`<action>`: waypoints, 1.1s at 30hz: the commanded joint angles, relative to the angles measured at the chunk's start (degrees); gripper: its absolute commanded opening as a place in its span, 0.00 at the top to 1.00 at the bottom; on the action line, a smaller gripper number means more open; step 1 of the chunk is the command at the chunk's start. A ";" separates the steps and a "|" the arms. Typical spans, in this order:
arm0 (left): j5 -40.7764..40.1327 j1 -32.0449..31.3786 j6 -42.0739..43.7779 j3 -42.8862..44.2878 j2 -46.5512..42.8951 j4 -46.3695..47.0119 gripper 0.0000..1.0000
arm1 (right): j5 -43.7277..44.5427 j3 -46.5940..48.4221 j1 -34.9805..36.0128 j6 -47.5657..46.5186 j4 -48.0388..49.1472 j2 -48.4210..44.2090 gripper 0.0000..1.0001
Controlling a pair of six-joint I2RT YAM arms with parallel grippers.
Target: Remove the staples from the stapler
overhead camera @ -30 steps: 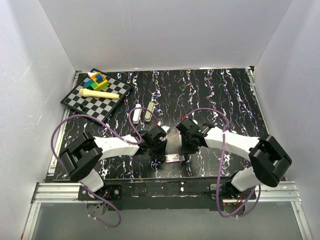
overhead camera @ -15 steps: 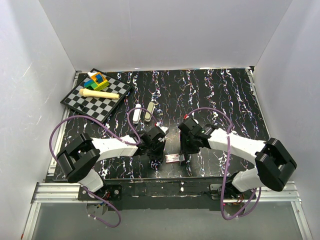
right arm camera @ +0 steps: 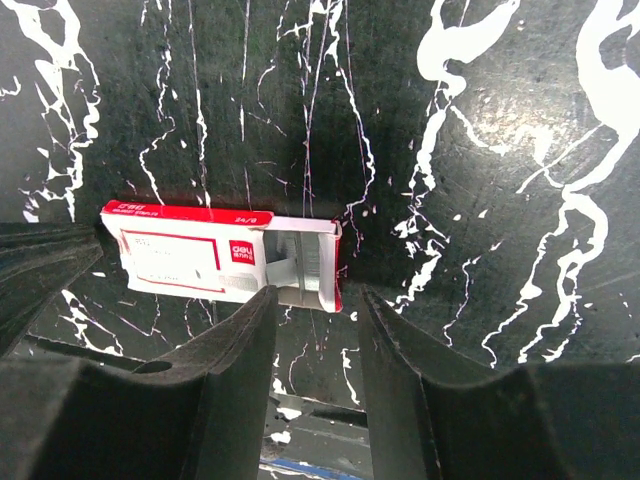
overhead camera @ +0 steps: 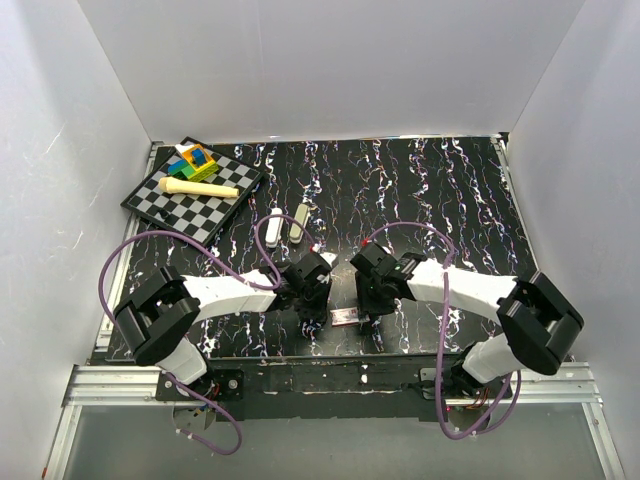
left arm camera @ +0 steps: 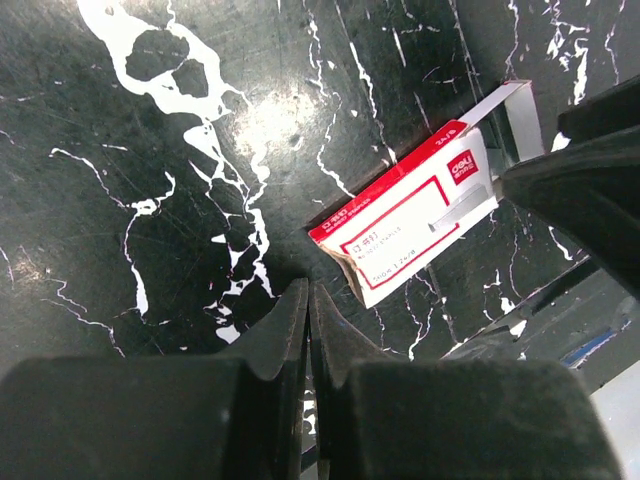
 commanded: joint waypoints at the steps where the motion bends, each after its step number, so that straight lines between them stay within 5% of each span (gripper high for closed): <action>1: -0.47 -0.22 0.49 2.40 -0.42 0.10 1.00 | -0.11 0.96 0.37 0.79 1.14 1.48 0.54; 33: 0.58 -0.22 0.58 3.72 2.75 1.42 1.00 | 0.50 5.00 3.53 2.64 0.18 10.27 0.53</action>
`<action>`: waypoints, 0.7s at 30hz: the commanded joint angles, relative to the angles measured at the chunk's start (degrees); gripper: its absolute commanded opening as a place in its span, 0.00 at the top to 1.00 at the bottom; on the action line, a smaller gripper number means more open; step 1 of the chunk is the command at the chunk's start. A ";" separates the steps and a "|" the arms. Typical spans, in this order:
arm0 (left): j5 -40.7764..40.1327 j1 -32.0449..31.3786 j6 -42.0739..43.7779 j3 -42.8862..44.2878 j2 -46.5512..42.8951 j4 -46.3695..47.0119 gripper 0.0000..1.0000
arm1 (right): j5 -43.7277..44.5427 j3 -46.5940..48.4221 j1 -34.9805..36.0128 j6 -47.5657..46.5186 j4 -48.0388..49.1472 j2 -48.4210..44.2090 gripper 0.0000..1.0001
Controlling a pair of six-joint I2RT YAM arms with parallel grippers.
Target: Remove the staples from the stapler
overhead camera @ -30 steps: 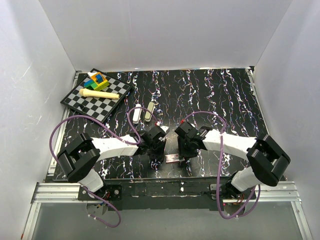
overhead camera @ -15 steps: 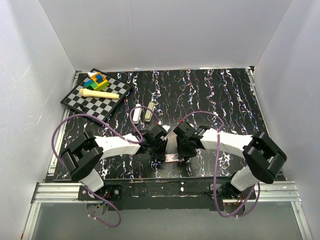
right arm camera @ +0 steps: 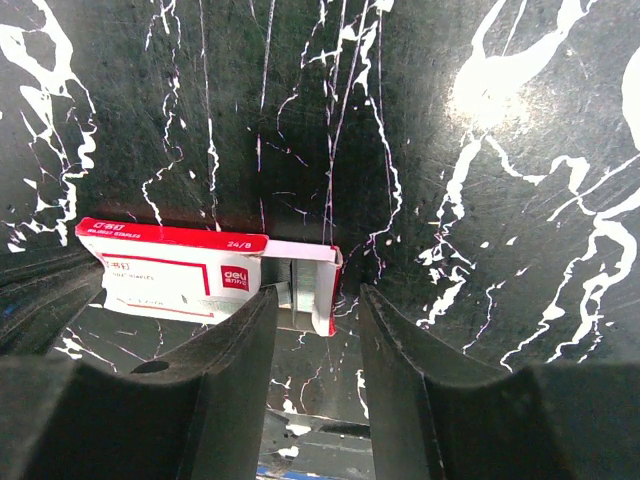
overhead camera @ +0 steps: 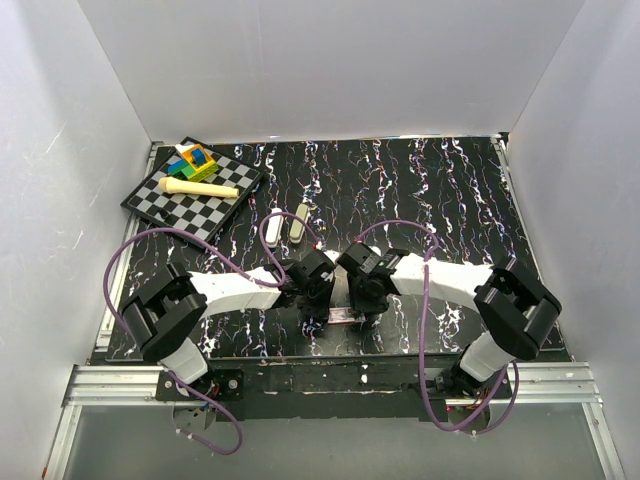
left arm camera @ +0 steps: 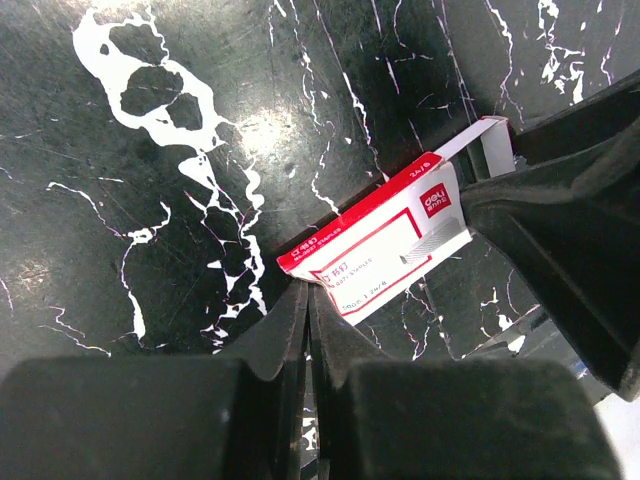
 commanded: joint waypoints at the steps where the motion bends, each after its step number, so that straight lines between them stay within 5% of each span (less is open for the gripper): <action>1: 0.45 -0.22 0.25 1.51 0.32 1.18 1.00 | -1.07 0.13 1.57 1.92 1.66 2.57 0.53; 21: -1.57 -0.22 -0.01 -0.86 -4.95 -0.58 1.00 | 3.06 -0.05 1.48 2.09 -3.96 -8.50 0.52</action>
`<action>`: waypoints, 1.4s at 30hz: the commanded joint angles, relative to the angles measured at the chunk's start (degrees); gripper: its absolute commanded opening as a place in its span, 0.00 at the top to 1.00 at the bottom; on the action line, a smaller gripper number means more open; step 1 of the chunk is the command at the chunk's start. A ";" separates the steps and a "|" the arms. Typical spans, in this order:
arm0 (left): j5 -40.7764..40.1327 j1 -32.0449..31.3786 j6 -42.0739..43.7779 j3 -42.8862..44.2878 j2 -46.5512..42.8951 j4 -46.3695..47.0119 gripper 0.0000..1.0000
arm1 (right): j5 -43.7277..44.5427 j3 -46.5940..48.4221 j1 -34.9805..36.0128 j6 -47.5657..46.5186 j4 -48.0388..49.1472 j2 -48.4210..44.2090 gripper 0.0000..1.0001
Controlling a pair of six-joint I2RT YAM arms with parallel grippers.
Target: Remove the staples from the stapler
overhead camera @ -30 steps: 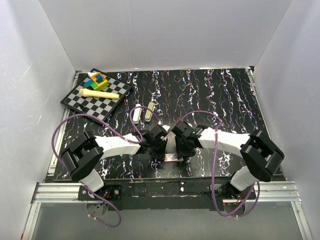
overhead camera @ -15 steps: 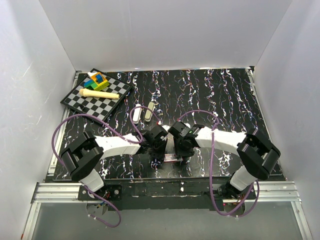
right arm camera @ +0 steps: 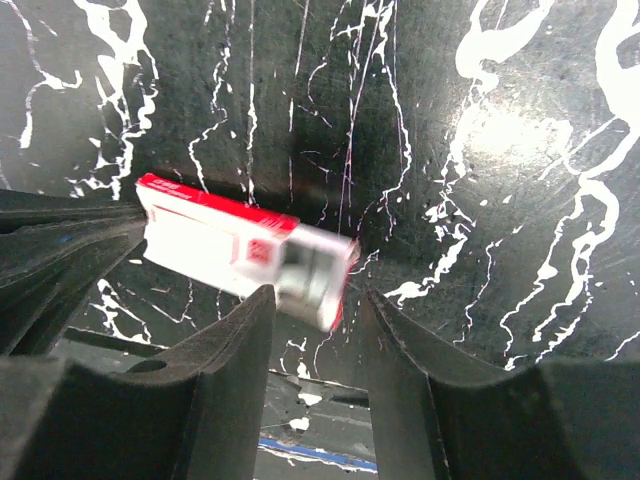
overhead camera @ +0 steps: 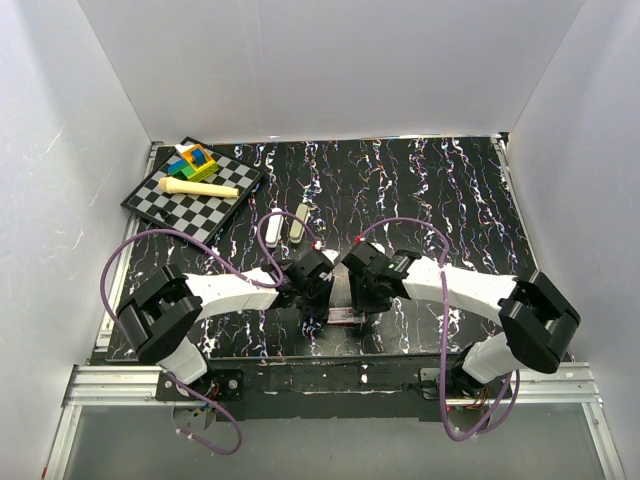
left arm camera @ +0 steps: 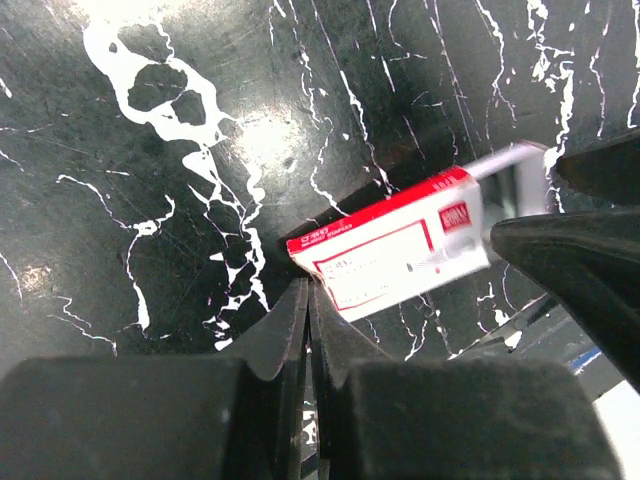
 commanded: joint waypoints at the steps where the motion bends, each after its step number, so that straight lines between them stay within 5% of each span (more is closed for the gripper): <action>1: -1.07 -0.22 -0.17 -0.82 -4.01 -0.21 1.00 | 2.23 -0.20 0.12 1.33 -1.45 -3.10 0.52; 17: -1.59 -0.22 0.10 -0.64 -2.78 -0.65 1.00 | 2.49 -5.47 -2.60 2.38 0.40 -5.21 0.58; 28: -1.95 -0.22 0.54 0.41 0.82 -0.39 1.00 | -0.32 -6.44 -3.48 2.29 3.30 -3.28 0.99; 42: -0.89 -0.22 0.89 1.38 2.93 0.41 1.00 | -4.62 -6.62 -3.39 2.91 7.78 1.02 0.99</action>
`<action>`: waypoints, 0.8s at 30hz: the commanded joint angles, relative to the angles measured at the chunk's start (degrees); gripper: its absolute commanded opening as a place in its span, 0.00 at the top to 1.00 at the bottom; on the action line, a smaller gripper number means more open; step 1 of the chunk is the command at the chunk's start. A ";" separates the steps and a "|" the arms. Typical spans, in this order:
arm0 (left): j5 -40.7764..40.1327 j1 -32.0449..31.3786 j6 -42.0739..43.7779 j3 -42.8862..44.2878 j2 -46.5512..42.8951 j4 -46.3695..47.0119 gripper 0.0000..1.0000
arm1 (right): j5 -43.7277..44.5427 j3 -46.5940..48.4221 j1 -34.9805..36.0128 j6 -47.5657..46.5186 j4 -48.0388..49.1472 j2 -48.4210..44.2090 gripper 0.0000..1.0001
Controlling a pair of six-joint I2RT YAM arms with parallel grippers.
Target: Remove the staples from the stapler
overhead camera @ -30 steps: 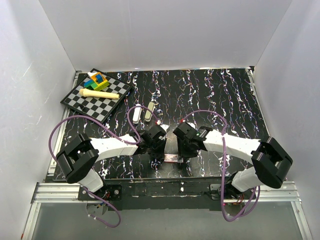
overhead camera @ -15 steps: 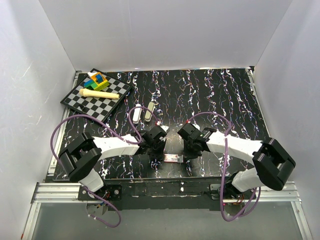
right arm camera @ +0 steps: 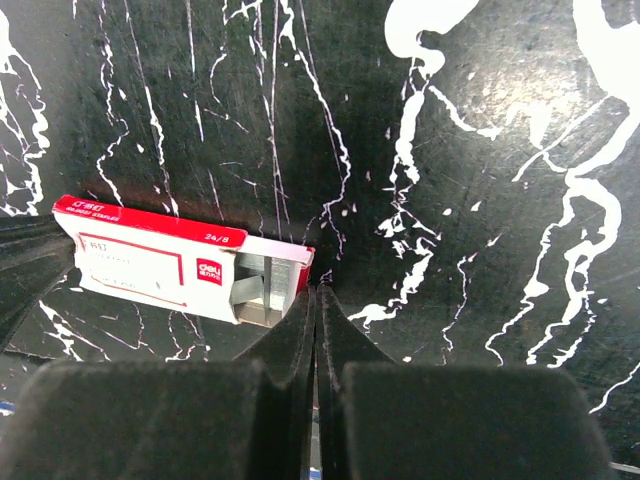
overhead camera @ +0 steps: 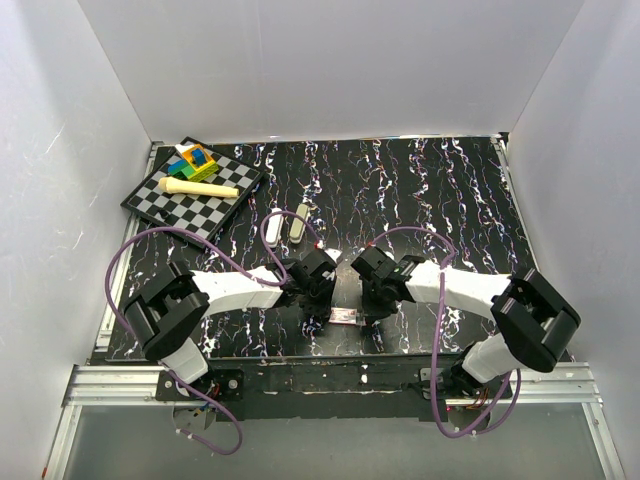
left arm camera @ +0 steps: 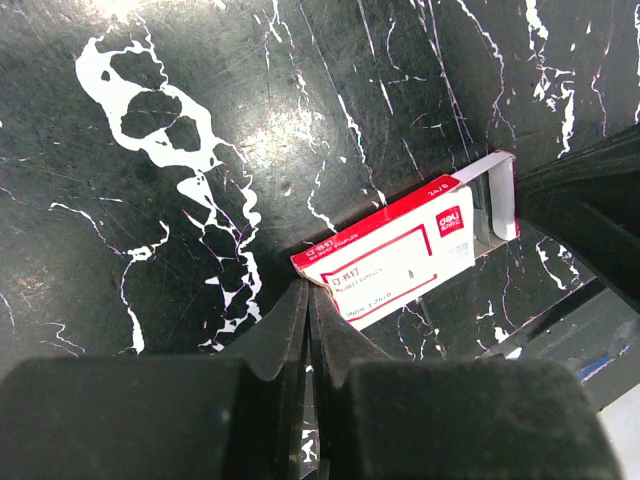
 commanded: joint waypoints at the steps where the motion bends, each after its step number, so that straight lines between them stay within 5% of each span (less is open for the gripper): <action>1: -0.28 -0.22 0.91 0.44 0.98 -0.69 1.00 | -2.48 -0.22 -0.14 1.23 3.45 1.75 0.99; 24: 0.25 -0.74 0.12 0.44 0.72 -0.69 1.00 | -4.95 1.98 0.48 3.69 7.15 4.12 0.99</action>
